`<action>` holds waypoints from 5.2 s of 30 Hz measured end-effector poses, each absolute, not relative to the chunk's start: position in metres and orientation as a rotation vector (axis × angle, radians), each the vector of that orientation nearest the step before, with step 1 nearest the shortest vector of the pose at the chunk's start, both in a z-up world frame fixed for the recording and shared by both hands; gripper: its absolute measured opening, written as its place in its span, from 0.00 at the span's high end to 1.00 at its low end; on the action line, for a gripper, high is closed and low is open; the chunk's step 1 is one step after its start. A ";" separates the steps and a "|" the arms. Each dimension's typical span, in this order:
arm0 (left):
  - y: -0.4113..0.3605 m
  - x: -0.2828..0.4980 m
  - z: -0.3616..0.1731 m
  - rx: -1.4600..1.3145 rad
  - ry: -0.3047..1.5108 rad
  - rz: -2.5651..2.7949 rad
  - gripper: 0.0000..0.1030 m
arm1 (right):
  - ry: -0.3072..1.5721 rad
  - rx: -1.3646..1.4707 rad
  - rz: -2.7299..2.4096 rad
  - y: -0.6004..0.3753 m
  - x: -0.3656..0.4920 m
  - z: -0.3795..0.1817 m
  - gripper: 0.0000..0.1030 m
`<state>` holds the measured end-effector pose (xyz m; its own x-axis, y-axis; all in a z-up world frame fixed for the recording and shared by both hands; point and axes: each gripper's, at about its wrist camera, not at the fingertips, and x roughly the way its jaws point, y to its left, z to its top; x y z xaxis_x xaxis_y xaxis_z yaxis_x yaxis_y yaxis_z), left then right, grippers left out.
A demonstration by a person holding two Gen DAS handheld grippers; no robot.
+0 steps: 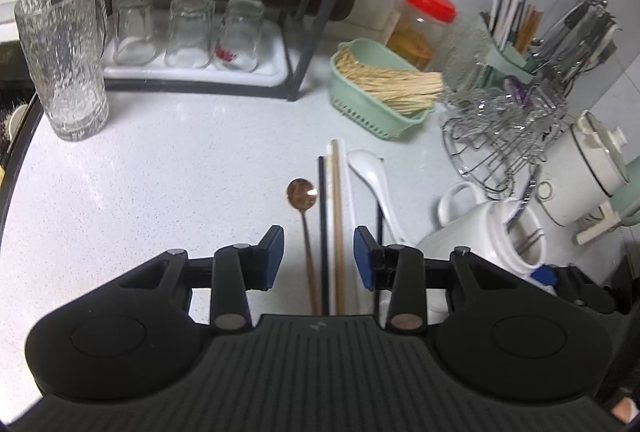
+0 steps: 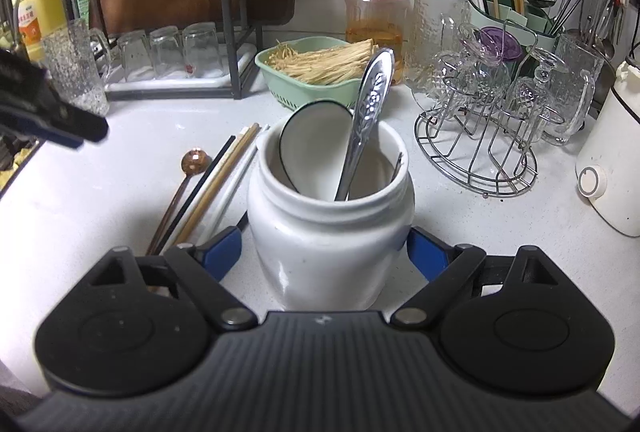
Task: Organize utensils
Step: 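Move the left tool back down over the copper spoon, then close the left tool on the copper spoon's handle, then lift the copper spoon with the left tool and lower it into the jar, then open the left tool to release the copper spoon in the jar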
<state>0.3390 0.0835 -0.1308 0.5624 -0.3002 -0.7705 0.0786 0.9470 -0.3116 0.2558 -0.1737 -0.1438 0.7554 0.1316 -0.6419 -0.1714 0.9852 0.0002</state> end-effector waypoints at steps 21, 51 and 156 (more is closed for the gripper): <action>0.046 0.421 -0.213 -0.021 0.970 -0.279 0.58 | 0.673 -0.110 0.140 -0.169 0.255 -0.142 0.14; 0.055 0.406 -0.183 -0.041 0.957 -0.342 0.99 | 0.673 -0.114 0.131 -0.168 0.255 -0.143 0.14; -0.028 0.341 -0.034 0.117 0.914 -0.686 0.62 | 0.721 -0.152 0.184 -0.145 0.255 -0.137 0.14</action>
<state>0.3407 -0.0277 -0.0340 0.4157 -0.4968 -0.7619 0.5926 0.7834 -0.1875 0.2549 -0.1449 -0.1373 0.7359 0.1145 -0.6674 -0.2193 0.9728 -0.0749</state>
